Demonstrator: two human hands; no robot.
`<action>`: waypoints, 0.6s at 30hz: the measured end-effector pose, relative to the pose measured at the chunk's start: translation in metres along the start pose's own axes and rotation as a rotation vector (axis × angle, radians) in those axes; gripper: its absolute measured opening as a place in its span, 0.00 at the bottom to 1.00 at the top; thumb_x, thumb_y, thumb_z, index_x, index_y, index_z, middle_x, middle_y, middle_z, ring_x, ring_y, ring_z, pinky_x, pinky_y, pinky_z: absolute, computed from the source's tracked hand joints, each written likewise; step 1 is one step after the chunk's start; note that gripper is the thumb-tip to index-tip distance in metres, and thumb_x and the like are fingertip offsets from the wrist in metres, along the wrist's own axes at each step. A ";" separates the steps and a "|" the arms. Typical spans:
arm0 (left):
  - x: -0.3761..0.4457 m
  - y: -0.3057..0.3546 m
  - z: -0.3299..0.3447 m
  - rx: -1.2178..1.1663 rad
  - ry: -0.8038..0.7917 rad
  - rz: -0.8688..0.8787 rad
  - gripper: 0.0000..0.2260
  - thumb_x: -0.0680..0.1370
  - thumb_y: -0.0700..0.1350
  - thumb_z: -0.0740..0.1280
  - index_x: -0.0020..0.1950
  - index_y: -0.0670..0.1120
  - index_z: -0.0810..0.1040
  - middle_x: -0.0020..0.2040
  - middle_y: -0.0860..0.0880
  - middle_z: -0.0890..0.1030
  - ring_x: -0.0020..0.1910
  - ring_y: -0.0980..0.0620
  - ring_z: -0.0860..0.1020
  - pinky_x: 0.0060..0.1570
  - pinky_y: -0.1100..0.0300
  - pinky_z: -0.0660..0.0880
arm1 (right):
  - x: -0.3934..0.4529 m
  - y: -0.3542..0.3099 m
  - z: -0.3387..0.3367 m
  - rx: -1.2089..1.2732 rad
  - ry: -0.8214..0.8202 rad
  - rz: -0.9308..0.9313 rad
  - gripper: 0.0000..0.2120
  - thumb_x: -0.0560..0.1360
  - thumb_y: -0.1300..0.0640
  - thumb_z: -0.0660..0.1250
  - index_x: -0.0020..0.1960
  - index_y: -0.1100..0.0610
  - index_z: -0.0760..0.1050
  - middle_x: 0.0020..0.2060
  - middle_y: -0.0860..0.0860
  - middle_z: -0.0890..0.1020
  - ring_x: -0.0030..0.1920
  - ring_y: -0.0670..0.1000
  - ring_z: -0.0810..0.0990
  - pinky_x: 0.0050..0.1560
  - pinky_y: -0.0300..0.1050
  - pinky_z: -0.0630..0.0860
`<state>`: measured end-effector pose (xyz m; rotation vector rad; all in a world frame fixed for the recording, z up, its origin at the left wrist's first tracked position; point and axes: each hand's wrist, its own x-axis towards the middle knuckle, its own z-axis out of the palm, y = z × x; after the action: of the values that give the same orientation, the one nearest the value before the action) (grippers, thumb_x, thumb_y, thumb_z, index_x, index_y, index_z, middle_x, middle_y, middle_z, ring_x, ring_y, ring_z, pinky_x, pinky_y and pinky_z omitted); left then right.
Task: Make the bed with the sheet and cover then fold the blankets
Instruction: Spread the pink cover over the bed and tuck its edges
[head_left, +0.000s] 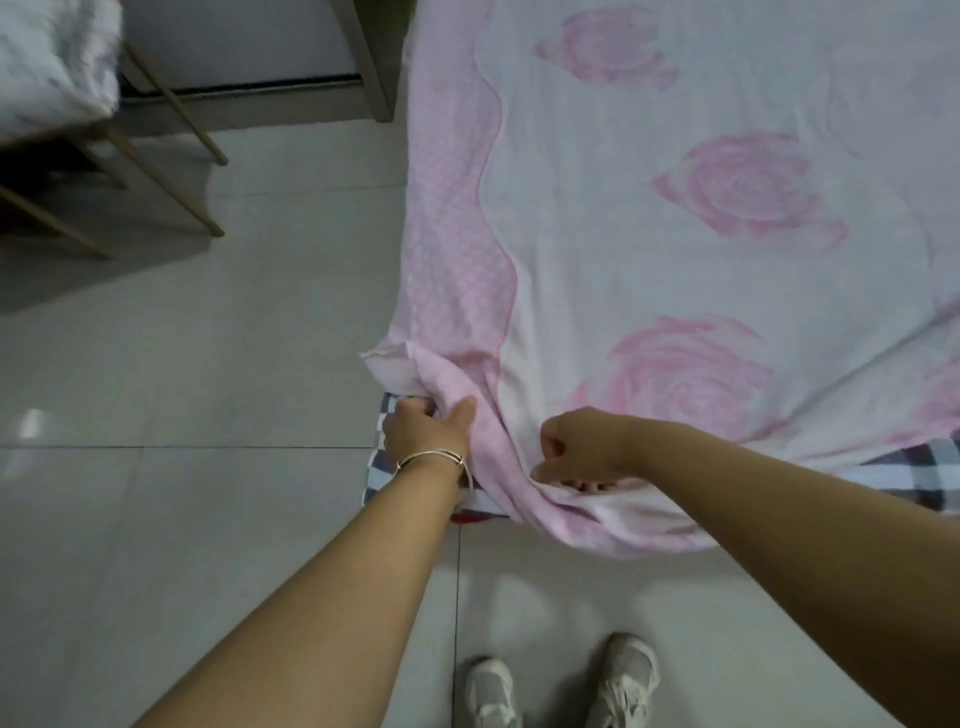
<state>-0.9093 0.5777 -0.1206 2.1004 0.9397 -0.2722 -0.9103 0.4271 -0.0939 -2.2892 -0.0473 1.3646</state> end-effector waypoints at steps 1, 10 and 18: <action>0.001 -0.002 -0.001 -0.070 -0.059 0.021 0.07 0.70 0.46 0.71 0.37 0.43 0.76 0.45 0.37 0.81 0.47 0.37 0.79 0.45 0.55 0.76 | 0.002 -0.003 0.002 0.020 0.024 -0.005 0.13 0.78 0.51 0.62 0.45 0.61 0.73 0.45 0.61 0.83 0.38 0.55 0.78 0.38 0.43 0.75; -0.023 -0.023 -0.027 -0.531 -0.373 -0.126 0.22 0.61 0.57 0.73 0.47 0.46 0.75 0.46 0.44 0.81 0.46 0.44 0.80 0.50 0.47 0.78 | 0.007 -0.022 0.005 0.089 0.227 0.055 0.13 0.80 0.56 0.55 0.41 0.60 0.73 0.41 0.59 0.79 0.40 0.55 0.75 0.38 0.41 0.70; 0.001 -0.064 -0.045 -0.145 -0.038 0.009 0.12 0.78 0.45 0.63 0.53 0.36 0.75 0.51 0.37 0.79 0.47 0.41 0.77 0.48 0.56 0.71 | 0.010 -0.041 0.014 -0.196 0.142 0.083 0.07 0.77 0.59 0.60 0.51 0.62 0.74 0.48 0.56 0.77 0.46 0.53 0.72 0.41 0.40 0.70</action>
<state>-0.9593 0.6375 -0.1292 1.9600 0.9009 -0.2313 -0.9088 0.4717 -0.0912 -2.5719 -0.0421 1.2835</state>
